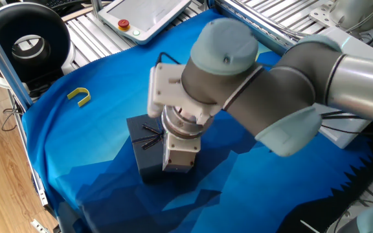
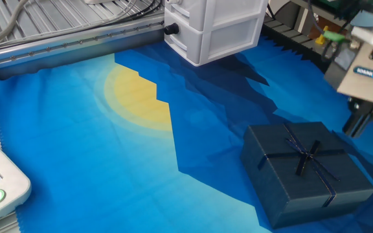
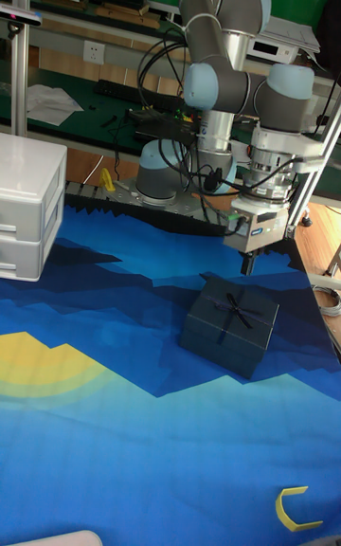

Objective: Slide the outer casing onto the gift box

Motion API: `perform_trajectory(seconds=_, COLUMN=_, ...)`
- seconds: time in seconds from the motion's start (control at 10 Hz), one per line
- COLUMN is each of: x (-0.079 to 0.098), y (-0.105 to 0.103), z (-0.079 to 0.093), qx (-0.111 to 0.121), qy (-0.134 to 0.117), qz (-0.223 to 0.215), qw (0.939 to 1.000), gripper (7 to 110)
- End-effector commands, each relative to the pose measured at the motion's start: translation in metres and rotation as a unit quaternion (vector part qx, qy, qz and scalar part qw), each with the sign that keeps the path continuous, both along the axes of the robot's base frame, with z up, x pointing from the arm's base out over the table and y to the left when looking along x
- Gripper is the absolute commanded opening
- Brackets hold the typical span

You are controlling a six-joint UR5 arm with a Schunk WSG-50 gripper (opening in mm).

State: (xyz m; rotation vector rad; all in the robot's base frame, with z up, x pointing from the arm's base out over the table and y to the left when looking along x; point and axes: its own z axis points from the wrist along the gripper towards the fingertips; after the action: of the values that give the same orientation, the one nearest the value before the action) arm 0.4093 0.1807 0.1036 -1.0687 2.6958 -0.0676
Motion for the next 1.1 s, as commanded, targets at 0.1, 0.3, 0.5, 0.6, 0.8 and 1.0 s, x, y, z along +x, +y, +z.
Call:
perform_trajectory(seconds=0.1, x=-0.019, y=-0.005, z=0.006, qx=0.024, qy=0.029, qz=-0.116, qw=0.9926, gripper=7)
perform_trajectory(seconds=0.3, x=-0.025, y=0.000, z=0.006, qx=0.034, qy=0.043, qz=-0.120, qw=0.9912, gripper=7)
perform_trajectory(seconds=0.5, x=-0.026, y=-0.002, z=0.005, qx=0.031, qy=0.044, qz=-0.120, qw=0.9913, gripper=7)
perform_trajectory(seconds=0.6, x=-0.028, y=-0.002, z=0.005, qx=0.030, qy=0.049, qz=-0.123, qw=0.9907, gripper=7)
perform_trajectory(seconds=0.8, x=-0.002, y=-0.004, z=0.006, qx=0.023, qy=0.052, qz=-0.111, qw=0.9922, gripper=7)
perform_trajectory(seconds=1.0, x=0.033, y=-0.002, z=0.005, qx=0.019, qy=0.043, qz=-0.104, qw=0.9935, gripper=7)
